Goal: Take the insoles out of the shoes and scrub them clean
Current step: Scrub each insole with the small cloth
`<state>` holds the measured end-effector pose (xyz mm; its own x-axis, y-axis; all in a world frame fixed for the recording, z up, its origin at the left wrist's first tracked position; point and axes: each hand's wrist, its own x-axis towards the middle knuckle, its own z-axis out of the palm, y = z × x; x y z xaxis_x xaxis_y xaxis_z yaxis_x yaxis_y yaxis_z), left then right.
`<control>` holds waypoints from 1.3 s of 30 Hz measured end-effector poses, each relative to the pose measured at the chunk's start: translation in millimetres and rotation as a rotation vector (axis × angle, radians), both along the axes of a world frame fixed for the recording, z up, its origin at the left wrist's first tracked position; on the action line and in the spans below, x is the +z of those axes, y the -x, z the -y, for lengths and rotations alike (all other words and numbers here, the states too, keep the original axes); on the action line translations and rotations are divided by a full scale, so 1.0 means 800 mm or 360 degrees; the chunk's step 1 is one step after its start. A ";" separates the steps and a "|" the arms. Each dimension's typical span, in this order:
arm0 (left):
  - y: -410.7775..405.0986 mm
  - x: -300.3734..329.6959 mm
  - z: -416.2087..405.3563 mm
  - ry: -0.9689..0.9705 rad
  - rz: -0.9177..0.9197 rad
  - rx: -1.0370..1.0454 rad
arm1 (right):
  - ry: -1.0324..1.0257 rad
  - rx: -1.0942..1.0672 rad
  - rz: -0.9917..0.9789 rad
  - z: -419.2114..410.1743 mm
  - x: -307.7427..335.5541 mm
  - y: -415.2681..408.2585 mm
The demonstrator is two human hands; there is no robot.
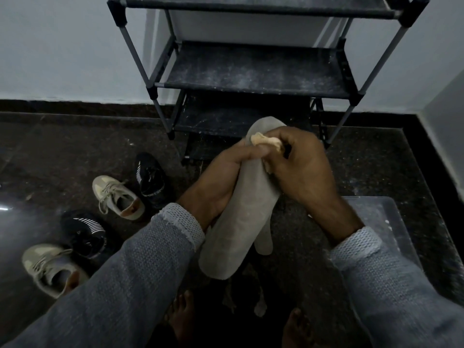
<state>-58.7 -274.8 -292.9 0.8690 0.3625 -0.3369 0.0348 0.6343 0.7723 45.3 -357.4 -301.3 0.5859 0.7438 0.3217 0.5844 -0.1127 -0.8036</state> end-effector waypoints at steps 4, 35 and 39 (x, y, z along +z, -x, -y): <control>0.001 0.000 0.001 -0.0234 0.0060 -0.0076 | -0.0067 -0.0032 -0.0079 0.002 0.000 -0.007; -0.004 -0.029 0.000 -0.0663 -0.0008 -0.0187 | -0.0027 0.0059 0.0183 -0.002 0.011 -0.006; -0.006 -0.024 0.001 -0.0748 0.0057 -0.0247 | 0.0013 -0.0308 0.0135 0.001 0.005 -0.024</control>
